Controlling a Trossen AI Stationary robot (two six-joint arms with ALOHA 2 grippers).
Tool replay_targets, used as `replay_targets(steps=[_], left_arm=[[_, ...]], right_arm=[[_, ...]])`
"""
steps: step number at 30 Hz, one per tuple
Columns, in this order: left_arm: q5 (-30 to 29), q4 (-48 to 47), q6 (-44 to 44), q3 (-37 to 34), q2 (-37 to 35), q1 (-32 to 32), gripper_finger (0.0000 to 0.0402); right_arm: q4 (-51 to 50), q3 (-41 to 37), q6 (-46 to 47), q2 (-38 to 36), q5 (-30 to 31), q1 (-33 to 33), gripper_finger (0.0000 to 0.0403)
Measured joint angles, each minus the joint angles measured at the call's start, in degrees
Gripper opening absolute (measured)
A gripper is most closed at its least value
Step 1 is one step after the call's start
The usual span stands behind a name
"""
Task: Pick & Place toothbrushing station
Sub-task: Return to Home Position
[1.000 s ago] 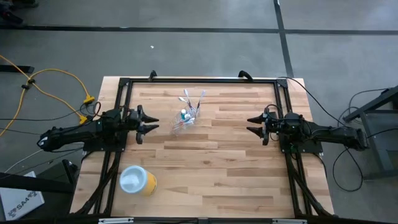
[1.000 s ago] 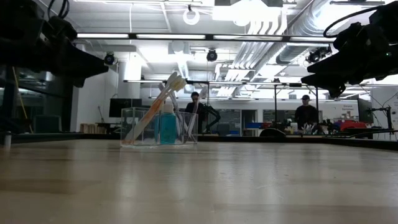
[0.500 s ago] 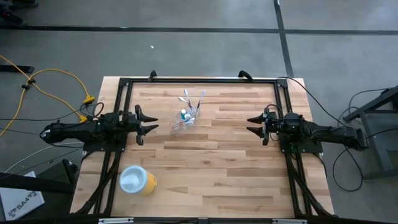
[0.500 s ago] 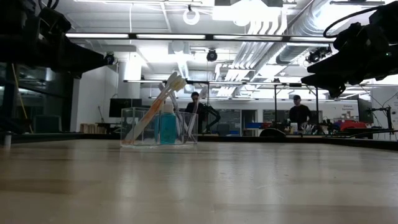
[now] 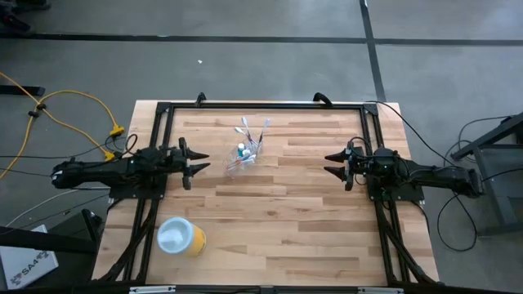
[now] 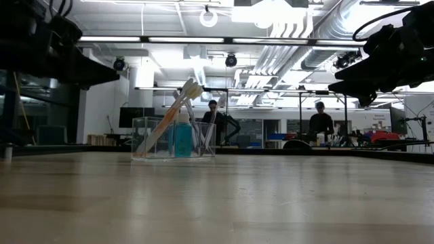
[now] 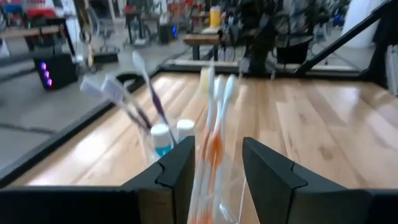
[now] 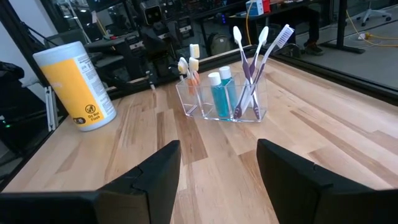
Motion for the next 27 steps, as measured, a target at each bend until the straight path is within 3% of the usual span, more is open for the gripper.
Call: replay_targets(steps=[5,27], left_arm=[[0.0,0.28,-1.86,0.0,2.85,1.04,0.013],[0.07,1.57,-2.26,0.0,2.78,1.24,0.013]], right_arm=[[0.01,0.0,0.02,0.0,-0.01,0.0,0.0204],[0.02,-0.02,0.02,0.0,-0.04,0.0,0.0204]])
